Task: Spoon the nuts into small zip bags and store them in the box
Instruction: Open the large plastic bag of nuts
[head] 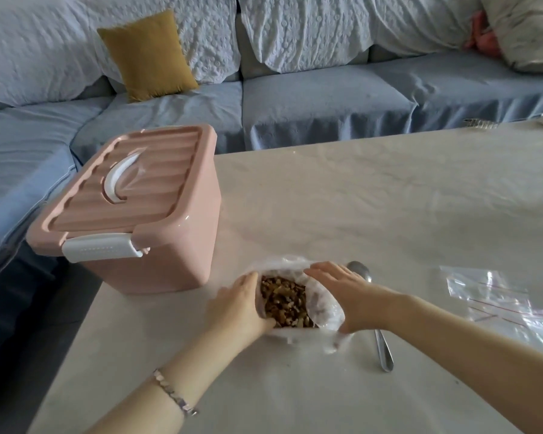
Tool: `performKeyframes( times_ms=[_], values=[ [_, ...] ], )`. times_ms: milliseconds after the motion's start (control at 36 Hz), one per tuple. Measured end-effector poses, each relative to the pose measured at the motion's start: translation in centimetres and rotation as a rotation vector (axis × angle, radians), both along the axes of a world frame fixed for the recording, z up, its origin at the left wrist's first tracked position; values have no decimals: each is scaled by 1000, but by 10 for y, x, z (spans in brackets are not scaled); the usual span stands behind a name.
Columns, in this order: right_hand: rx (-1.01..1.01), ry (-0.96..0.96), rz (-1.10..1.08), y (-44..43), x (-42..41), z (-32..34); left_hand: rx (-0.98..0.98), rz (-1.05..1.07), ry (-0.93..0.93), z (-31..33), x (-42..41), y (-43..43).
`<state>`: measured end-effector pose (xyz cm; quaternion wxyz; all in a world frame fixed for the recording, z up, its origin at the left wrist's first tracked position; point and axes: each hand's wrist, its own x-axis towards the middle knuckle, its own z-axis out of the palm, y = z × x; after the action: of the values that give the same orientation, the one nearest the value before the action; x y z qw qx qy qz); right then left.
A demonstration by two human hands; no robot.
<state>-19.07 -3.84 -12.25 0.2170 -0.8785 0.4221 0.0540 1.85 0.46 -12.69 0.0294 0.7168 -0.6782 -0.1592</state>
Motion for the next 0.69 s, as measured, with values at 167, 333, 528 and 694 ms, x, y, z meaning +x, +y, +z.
performKeyframes(
  times_ms=[167, 333, 528, 694],
  values=[
    [-17, -60, -57, -11, -4, -14, 19, -75, 295, -15, 16, -4],
    [78, -122, -183, -26, -3, -20, -13, -28, 362, -11, 6, -16],
    [-105, -564, -420, -3, -55, 9, -67, -47, 97, -1, -14, -17],
    [-145, -42, -572, 25, -154, 22, -664, -308, 42, 19, -41, 5]
  ],
)
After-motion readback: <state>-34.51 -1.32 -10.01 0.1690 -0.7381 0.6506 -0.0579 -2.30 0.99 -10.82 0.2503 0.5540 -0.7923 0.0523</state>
